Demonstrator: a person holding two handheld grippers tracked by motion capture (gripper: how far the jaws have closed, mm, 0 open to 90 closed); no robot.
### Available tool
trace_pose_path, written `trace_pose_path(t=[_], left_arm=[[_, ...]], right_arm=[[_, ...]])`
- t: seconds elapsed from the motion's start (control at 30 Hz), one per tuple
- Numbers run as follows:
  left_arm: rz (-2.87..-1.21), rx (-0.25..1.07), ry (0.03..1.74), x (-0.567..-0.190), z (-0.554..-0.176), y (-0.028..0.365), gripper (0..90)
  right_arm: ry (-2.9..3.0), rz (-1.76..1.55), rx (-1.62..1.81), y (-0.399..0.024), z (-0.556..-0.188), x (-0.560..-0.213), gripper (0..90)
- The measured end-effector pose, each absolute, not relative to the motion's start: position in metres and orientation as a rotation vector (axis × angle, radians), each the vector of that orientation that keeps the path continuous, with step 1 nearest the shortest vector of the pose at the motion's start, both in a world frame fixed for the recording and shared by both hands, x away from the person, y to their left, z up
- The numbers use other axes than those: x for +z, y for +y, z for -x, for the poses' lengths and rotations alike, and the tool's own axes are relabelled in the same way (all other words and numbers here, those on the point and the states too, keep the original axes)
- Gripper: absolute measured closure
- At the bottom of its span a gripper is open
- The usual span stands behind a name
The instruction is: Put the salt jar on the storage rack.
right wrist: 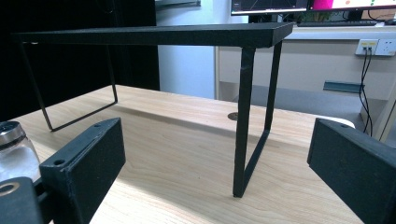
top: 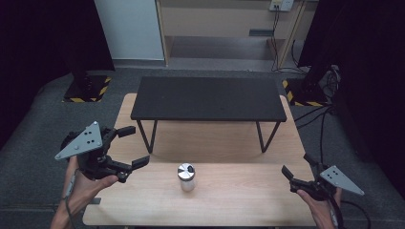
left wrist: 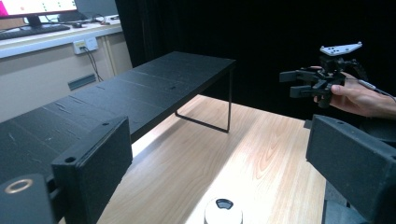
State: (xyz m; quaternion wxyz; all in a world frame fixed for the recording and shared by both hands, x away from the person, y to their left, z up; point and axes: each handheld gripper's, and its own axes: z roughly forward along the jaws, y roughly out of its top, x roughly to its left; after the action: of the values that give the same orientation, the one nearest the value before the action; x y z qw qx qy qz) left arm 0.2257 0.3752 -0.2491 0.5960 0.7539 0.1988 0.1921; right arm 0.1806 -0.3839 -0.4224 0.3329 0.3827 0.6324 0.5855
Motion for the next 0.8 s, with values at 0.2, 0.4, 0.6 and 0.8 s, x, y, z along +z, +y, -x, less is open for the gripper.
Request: trace_pose_path(t=[0.2,0.4,0.6,0.8], left_arm=[[-1.748,0.445,0.464,-0.2509,-0.2263,0.3752,5.9],[-1.757,0.451,0.463,-0.2513,-0.2271,0.3737,5.9],[-1.76,0.45,0.467,-0.2525,-0.2277,0.3725,5.9],[-1.767,0.454,0.464,-0.2523,-0.2279,0.3707,5.9]], right_arm=[[1.652,-0.995,1.531,-0.3843,-0.1806,-0.4227,4.4],[1.652,-0.992,1.533,-0.3845,-0.1807,-0.423,4.7],[1.656,-0.99,1.534,-0.3847,-0.1809,-0.4229,5.1],[1.66,-0.987,1.535,-0.3848,-0.1812,-0.4228,5.3]])
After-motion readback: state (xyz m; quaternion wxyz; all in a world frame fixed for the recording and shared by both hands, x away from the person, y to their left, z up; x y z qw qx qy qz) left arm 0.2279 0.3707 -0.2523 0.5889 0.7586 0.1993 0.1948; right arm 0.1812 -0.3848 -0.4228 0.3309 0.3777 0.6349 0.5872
